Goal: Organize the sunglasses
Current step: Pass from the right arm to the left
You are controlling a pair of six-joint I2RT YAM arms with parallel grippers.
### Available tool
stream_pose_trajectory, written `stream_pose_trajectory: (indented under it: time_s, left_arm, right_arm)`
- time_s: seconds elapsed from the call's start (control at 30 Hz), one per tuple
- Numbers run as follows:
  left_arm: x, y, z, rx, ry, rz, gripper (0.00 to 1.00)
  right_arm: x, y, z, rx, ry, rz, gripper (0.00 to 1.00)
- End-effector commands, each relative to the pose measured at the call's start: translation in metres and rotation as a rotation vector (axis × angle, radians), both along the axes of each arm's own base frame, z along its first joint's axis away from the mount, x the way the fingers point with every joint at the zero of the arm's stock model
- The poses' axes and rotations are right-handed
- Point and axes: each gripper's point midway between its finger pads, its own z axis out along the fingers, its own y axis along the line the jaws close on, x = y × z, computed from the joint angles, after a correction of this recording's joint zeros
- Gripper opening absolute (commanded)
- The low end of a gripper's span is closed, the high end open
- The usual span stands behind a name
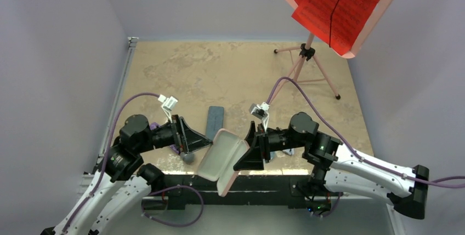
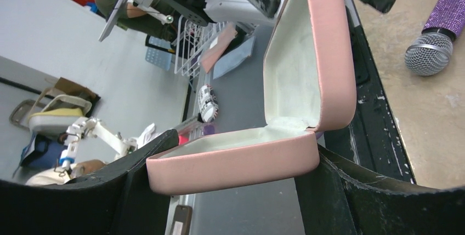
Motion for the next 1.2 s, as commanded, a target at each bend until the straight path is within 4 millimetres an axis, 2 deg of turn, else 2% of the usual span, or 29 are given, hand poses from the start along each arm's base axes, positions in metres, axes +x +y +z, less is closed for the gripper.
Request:
stream_pose_trajectory:
  time_s: [0.0, 0.1, 0.2, 0.4, 0.47, 0.53, 0.6, 0.67, 0.73, 0.77, 0.8, 0.83, 0.87, 0.9, 0.93, 1.03, 1.13, 1.17]
  left_arm:
    - [-0.022, -0.006, 0.001, -0.024, -0.054, -0.152, 0.99]
    - [-0.026, -0.013, 0.004, -0.072, -0.047, -0.214, 0.96]
    - [-0.026, -0.016, 0.0, -0.077, -0.028, -0.232, 0.79]
    - [-0.03, -0.018, 0.002, -0.084, -0.043, -0.263, 0.66]
    - [-0.032, -0.019, 0.002, -0.086, -0.043, -0.28, 0.6]
    - [-0.032, -0.021, 0.001, -0.09, -0.038, -0.284, 0.44]
    - [-0.029, -0.021, 0.001, -0.082, -0.04, -0.27, 0.19]
    - [-0.027, -0.019, 0.003, -0.069, -0.049, -0.248, 0.01]
    - [-0.022, -0.017, 0.004, -0.044, -0.056, -0.208, 0.0]
    - [-0.02, -0.016, 0.005, -0.033, -0.062, -0.195, 0.0]
    - [-0.016, -0.015, 0.005, -0.021, -0.067, -0.172, 0.0]
    - [-0.012, -0.013, 0.005, -0.004, -0.07, -0.144, 0.0]
    - [-0.008, -0.011, 0.004, 0.02, -0.074, -0.119, 0.0]
    - [-0.004, -0.009, 0.004, 0.044, -0.081, -0.099, 0.0]
    - [-0.001, -0.007, 0.005, 0.069, -0.086, -0.083, 0.0]
    - [0.014, -0.001, 0.0, 0.163, -0.098, -0.013, 0.0]
    - [0.04, 0.004, -0.011, 0.258, -0.094, 0.079, 0.0]
    - [0.048, 0.005, -0.016, 0.29, -0.083, 0.102, 0.0]
  right_arm:
    - [0.007, -0.001, 0.035, 0.097, -0.018, -0.027, 0.0]
    - [0.011, 0.003, 0.036, 0.102, -0.016, -0.025, 0.0]
    - [0.016, 0.007, 0.035, 0.094, -0.004, -0.036, 0.0]
    - [0.028, 0.014, 0.035, 0.102, 0.014, -0.042, 0.0]
    - [0.031, 0.017, 0.036, 0.105, 0.018, -0.04, 0.0]
    - [0.034, 0.019, 0.038, 0.112, 0.02, -0.042, 0.0]
    - [0.036, 0.02, 0.039, 0.11, 0.022, -0.042, 0.0]
    - [0.037, 0.02, 0.038, 0.097, 0.02, -0.041, 0.0]
    - [0.038, 0.019, 0.033, 0.067, 0.016, -0.046, 0.01]
    - [0.039, 0.019, 0.031, 0.052, 0.012, -0.055, 0.13]
    - [0.043, 0.019, 0.028, 0.035, 0.02, -0.078, 0.35]
    - [0.046, 0.018, 0.025, 0.019, 0.027, -0.107, 0.64]
    - [0.05, 0.016, 0.023, 0.01, 0.029, -0.143, 0.86]
    - [0.056, 0.013, 0.019, -0.007, 0.029, -0.184, 0.93]
    - [0.064, 0.011, 0.015, -0.026, 0.028, -0.242, 0.96]
    - [0.083, -0.007, 0.0, -0.101, 0.03, -0.407, 0.99]
    - [0.11, -0.041, -0.026, -0.232, 0.066, -0.662, 0.99]
    - [0.117, -0.058, -0.044, -0.314, 0.092, -0.756, 0.99]
